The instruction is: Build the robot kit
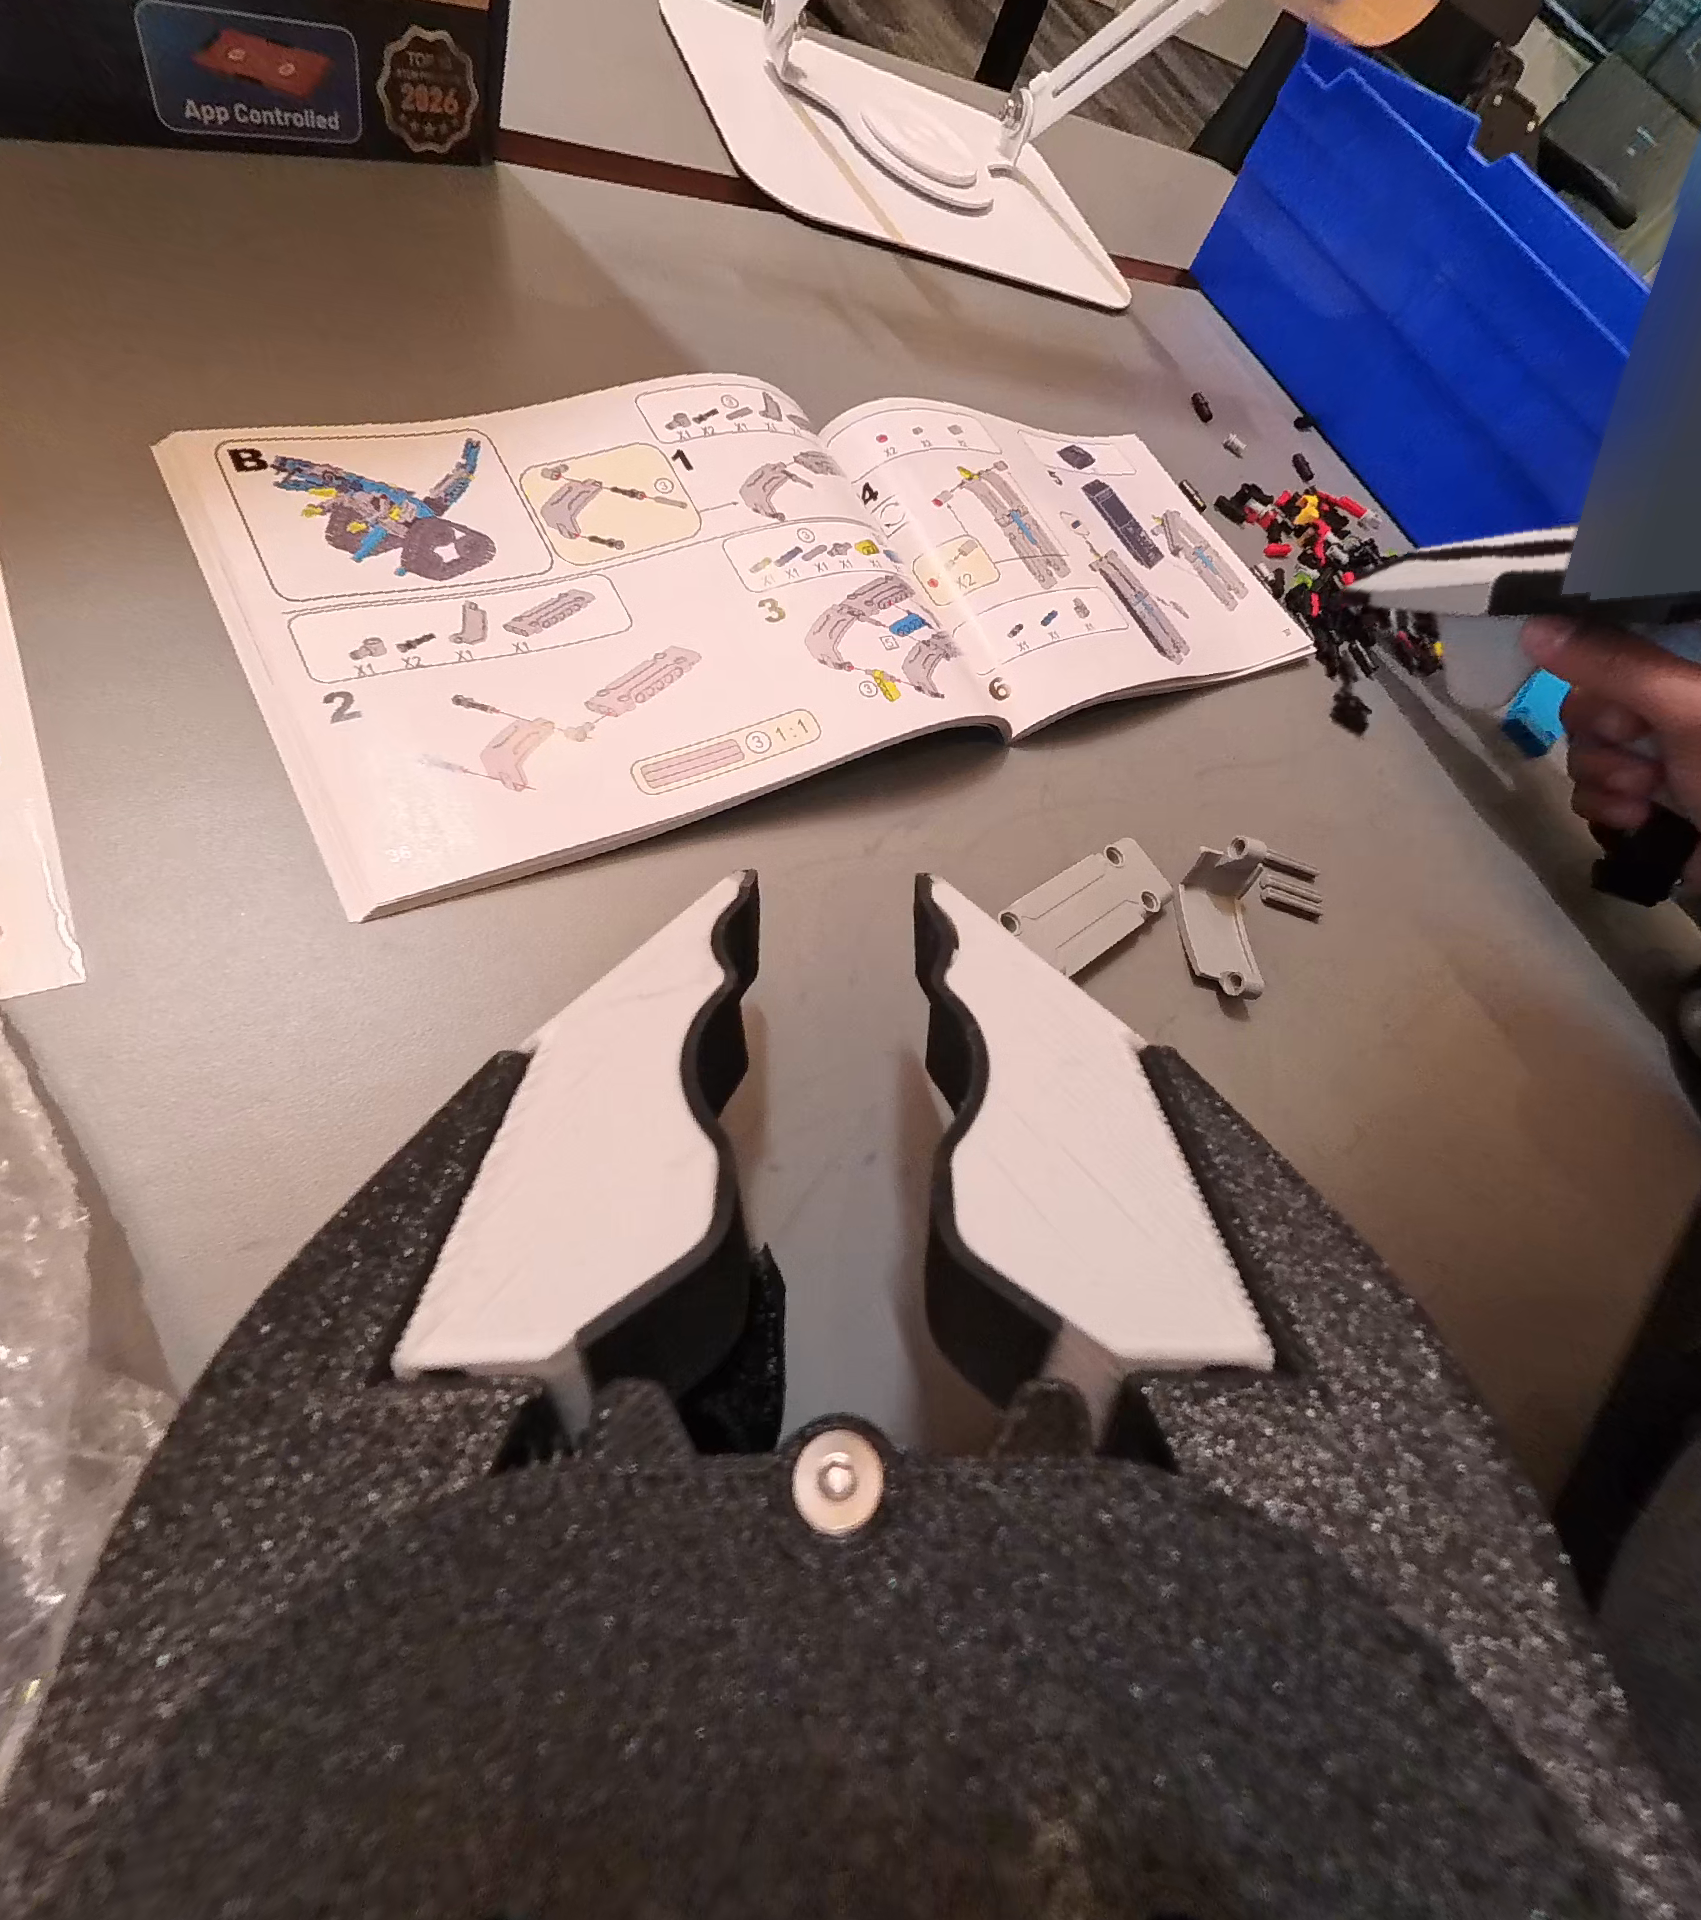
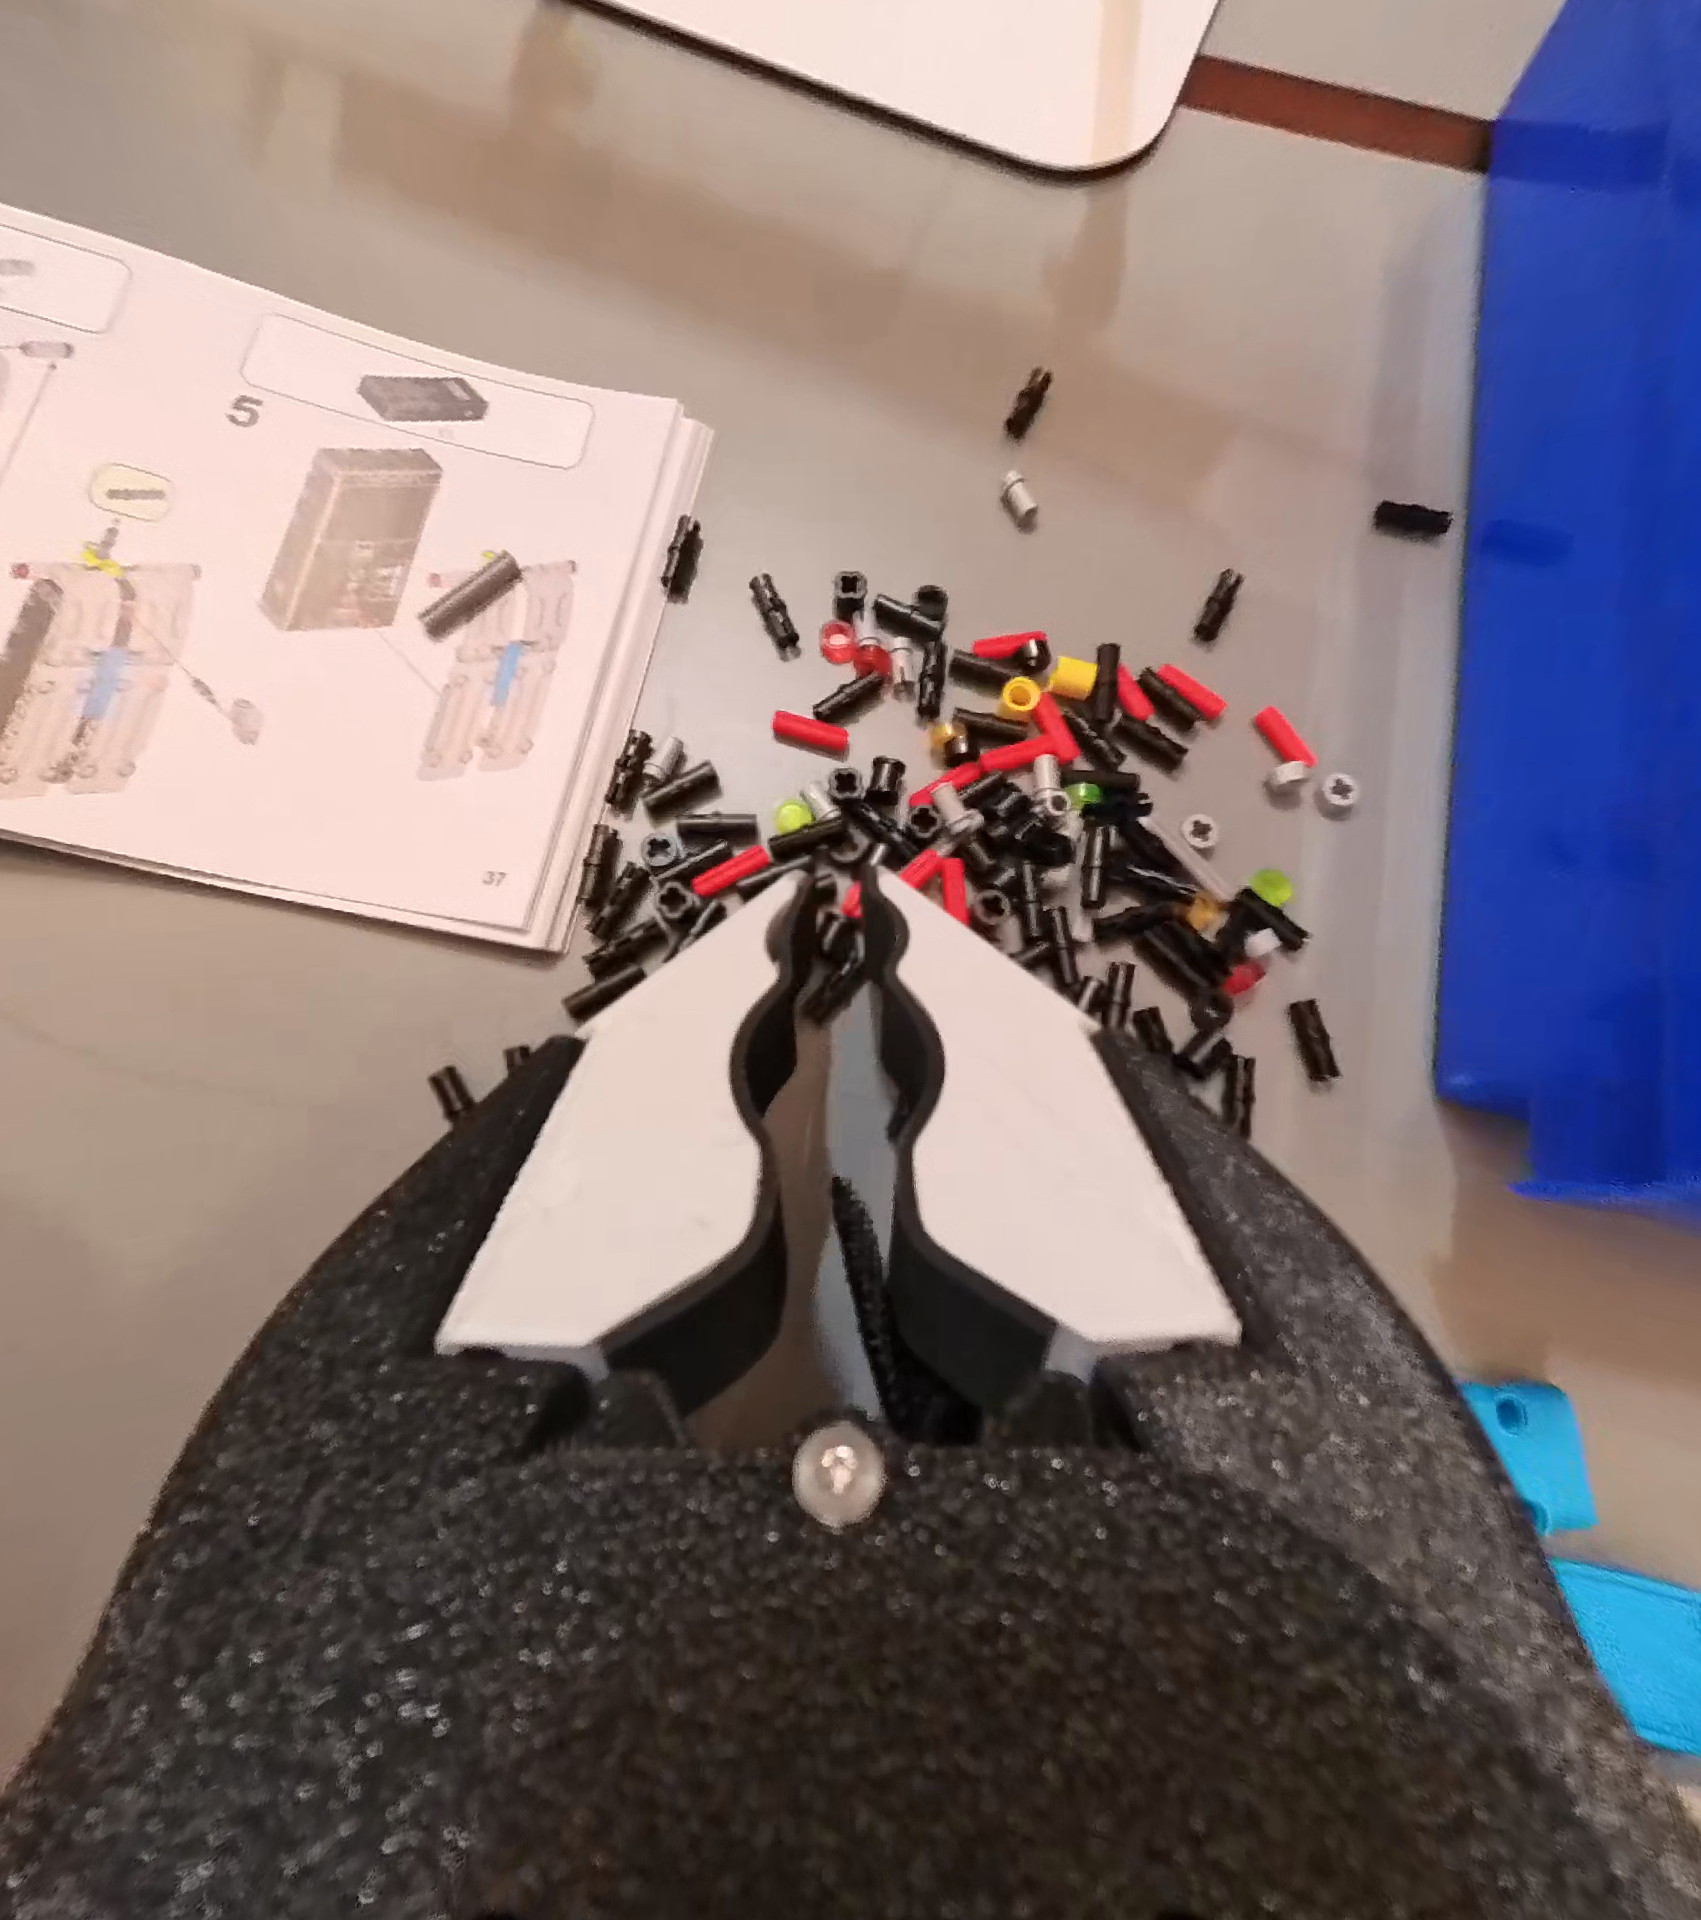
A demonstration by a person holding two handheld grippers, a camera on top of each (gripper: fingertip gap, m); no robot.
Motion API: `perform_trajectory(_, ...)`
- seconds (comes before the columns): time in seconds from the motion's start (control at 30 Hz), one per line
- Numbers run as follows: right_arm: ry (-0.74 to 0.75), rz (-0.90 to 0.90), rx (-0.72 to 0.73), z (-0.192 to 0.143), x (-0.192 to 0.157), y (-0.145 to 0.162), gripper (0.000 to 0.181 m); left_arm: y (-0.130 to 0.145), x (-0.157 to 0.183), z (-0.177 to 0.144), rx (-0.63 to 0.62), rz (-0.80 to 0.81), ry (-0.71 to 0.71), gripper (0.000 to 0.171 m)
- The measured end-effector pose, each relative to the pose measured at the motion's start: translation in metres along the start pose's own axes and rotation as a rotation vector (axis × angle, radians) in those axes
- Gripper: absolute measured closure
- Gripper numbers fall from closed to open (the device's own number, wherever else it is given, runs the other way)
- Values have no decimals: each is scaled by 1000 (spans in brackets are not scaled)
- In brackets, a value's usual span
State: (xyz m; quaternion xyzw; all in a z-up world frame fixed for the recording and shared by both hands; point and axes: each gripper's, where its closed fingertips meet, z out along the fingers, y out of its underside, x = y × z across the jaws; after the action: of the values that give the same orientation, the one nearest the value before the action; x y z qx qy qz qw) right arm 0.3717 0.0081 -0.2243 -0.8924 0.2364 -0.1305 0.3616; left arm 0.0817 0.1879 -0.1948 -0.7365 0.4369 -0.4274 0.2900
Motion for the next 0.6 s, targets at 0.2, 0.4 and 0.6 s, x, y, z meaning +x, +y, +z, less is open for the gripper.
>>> perform_trajectory(0.2, 50, -23, 6, -6, 10, 2, 174, 0, 0, 0, 1, -5, 5, 143)
perform_trajectory(0.4, -381, -182, 136, -33, -78, -6, 150, 1, 0, 0, -3, -6, 5, 143)
perform_trajectory(0.6, -430, -377, 29, -37, -99, 25, 137, 1, 0, 1, -5, -8, 7, 143)
